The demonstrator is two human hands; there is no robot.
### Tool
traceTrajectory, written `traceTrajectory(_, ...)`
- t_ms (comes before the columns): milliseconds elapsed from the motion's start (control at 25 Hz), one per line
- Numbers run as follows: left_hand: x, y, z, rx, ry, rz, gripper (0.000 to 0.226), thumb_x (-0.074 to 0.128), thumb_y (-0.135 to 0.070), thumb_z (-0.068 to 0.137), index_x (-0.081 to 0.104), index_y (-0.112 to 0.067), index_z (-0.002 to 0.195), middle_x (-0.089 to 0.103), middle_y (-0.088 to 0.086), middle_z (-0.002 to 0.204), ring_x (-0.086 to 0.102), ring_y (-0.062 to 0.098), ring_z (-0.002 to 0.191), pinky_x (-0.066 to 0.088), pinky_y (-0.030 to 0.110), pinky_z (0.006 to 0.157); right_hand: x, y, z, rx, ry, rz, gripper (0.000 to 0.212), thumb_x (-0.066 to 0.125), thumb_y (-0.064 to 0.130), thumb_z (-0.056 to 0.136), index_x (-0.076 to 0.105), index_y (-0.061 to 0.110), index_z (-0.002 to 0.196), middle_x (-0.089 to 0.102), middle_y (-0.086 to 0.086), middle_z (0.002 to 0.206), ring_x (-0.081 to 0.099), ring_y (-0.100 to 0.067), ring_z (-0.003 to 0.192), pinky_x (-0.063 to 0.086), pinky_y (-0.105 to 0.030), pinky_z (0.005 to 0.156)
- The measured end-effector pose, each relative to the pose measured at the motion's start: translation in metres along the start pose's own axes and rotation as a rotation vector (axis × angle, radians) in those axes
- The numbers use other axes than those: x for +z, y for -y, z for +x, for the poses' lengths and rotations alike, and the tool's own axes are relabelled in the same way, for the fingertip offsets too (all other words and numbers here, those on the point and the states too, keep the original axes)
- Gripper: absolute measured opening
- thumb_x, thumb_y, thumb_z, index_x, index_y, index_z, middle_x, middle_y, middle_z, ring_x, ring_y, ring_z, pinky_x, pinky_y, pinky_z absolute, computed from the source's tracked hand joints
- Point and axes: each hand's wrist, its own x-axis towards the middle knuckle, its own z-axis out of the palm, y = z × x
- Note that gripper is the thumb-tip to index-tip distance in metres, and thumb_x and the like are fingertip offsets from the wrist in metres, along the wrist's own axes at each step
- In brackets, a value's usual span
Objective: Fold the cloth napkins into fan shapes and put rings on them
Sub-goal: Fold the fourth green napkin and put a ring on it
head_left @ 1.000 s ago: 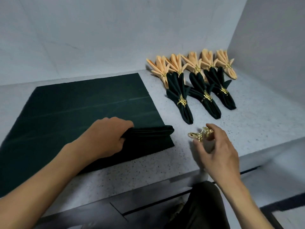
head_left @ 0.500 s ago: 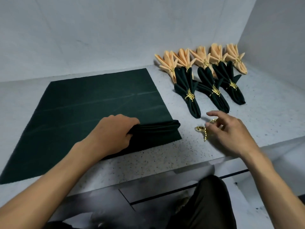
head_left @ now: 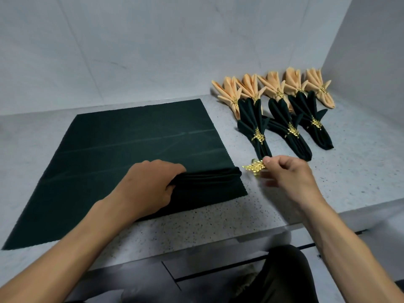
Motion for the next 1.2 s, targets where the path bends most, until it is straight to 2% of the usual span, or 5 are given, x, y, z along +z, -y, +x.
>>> traceTrajectory(280, -0.011, 0.001, -0.009, 0.022, -0.017, 0.007, 0.026, 0.05, -0.02, 0.088, 0.059, -0.032, 0.109, 0.068, -0.011, 0.099, 0.064, 0.02, 0.088, 0.054, 0.038, 0.074, 0.038, 0.017, -0.006, 0.288, 0.247, 0.242, 0.031, 0.062, 0.022, 0.096, 0.063, 0.008, 0.069, 0.066, -0.011, 0.066, 0.07, -0.029, 0.07, 0.061, -0.042, 0.074)
traceTrajectory(600, -0.013, -0.005, -0.005, 0.011, 0.04, 0.067, 0.025, 0.046, -0.02, 0.088, 0.057, -0.03, 0.109, 0.067, -0.009, 0.099, 0.064, 0.021, 0.088, 0.054, 0.038, 0.075, 0.039, 0.025, -0.017, 0.248, 0.228, 0.243, 0.024, 0.064, 0.021, 0.095, 0.065, -0.002, 0.091, 0.073, -0.023, 0.09, 0.071, -0.031, 0.075, 0.063, -0.035, 0.067)
traceTrajectory(800, -0.02, -0.009, -0.006, 0.045, 0.091, 0.042, 0.016, 0.047, -0.021, 0.089, 0.055, -0.031, 0.098, 0.063, -0.009, 0.089, 0.062, 0.018, 0.079, 0.054, 0.038, 0.071, 0.057, 0.009, -0.02, -0.278, 0.135, -0.217, 0.028, 0.067, 0.036, 0.091, 0.06, 0.029, 0.118, 0.065, 0.007, 0.122, 0.064, -0.009, 0.104, 0.055, -0.03, 0.089)
traceTrajectory(920, -0.028, -0.001, -0.009, 0.055, 0.137, 0.019, 0.011, 0.05, -0.022, 0.089, 0.054, -0.031, 0.094, 0.062, -0.01, 0.087, 0.06, 0.018, 0.079, 0.053, 0.038, 0.072, 0.039, 0.014, -0.011, -0.611, 0.376, -0.636, 0.058, 0.059, 0.062, 0.084, 0.041, 0.052, 0.138, 0.042, 0.035, 0.134, 0.036, 0.009, 0.127, 0.032, -0.02, 0.104)
traceTrajectory(1200, -0.035, -0.007, -0.007, 0.084, 0.173, 0.025, 0.011, 0.052, -0.022, 0.09, 0.055, -0.031, 0.096, 0.058, -0.012, 0.084, 0.058, 0.018, 0.079, 0.047, 0.032, 0.067, 0.047, 0.023, -0.008, -0.649, 0.516, -0.818, 0.053, 0.073, 0.052, 0.079, 0.059, 0.041, 0.13, 0.058, 0.016, 0.102, 0.046, 0.0, 0.095, 0.035, -0.016, 0.081)
